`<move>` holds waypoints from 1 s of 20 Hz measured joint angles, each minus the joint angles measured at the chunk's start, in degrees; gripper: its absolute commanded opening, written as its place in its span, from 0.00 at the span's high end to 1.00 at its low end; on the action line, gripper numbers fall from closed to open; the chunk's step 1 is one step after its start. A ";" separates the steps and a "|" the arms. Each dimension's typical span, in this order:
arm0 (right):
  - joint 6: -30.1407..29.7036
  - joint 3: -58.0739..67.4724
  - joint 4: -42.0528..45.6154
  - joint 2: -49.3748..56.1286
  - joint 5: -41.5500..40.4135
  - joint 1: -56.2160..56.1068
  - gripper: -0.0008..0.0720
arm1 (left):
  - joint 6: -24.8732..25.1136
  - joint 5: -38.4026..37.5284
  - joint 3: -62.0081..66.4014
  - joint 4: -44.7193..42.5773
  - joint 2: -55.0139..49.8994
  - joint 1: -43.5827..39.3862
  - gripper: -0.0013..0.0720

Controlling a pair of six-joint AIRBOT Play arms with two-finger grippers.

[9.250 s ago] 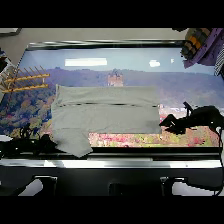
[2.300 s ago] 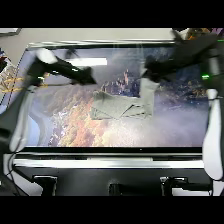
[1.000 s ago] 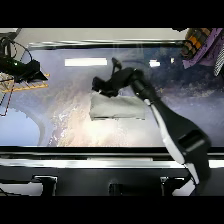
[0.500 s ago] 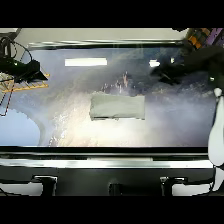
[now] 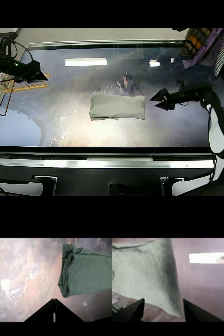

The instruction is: Fold the clothes and pants, and hang the long-sleeved shirts on hangers.

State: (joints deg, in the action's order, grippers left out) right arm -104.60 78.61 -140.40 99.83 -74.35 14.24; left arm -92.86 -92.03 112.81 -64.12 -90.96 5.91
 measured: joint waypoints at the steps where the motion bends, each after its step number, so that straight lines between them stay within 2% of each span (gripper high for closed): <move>1: -1.07 -0.59 -1.14 1.07 0.35 -0.63 0.23 | 0.04 0.02 0.00 0.00 -0.11 0.00 0.96; 5: -3.23 -1.62 -3.50 4.52 2.95 -3.85 0.24 | 0.09 0.26 -0.11 0.00 -0.55 0.00 0.96; 9: -3.85 -1.88 -4.26 6.16 6.47 -7.17 0.29 | 0.02 0.48 -0.11 0.00 -0.72 0.00 0.96; 10: -3.85 -1.90 -4.46 6.29 7.08 -7.87 0.34 | 0.00 0.50 -0.11 0.02 -0.72 0.00 0.96; 11: -3.85 -1.90 -4.48 6.43 7.82 -8.55 0.44 | -0.04 0.52 -0.11 0.00 -0.74 0.00 0.96; 13: -3.34 -1.95 -4.33 6.58 8.70 -9.38 0.91 | -0.04 0.55 -0.11 0.02 -0.74 0.00 0.96; 14: -2.82 -1.88 -4.50 6.51 8.94 -9.55 0.94 | -0.04 0.57 -0.11 0.00 -0.74 0.00 0.96; 17: -2.14 -1.09 -4.35 5.38 9.92 -9.81 0.94 | 0.15 0.57 -0.11 0.00 -0.74 0.00 0.96; 20: 1.57 2.21 -3.56 4.26 10.51 -9.92 0.94 | 0.50 0.57 -0.11 0.00 -0.74 0.00 0.96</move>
State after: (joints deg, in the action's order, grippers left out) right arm -103.02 80.82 -143.96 104.09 -63.83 4.32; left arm -92.36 -91.46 112.71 -64.12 -91.70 5.91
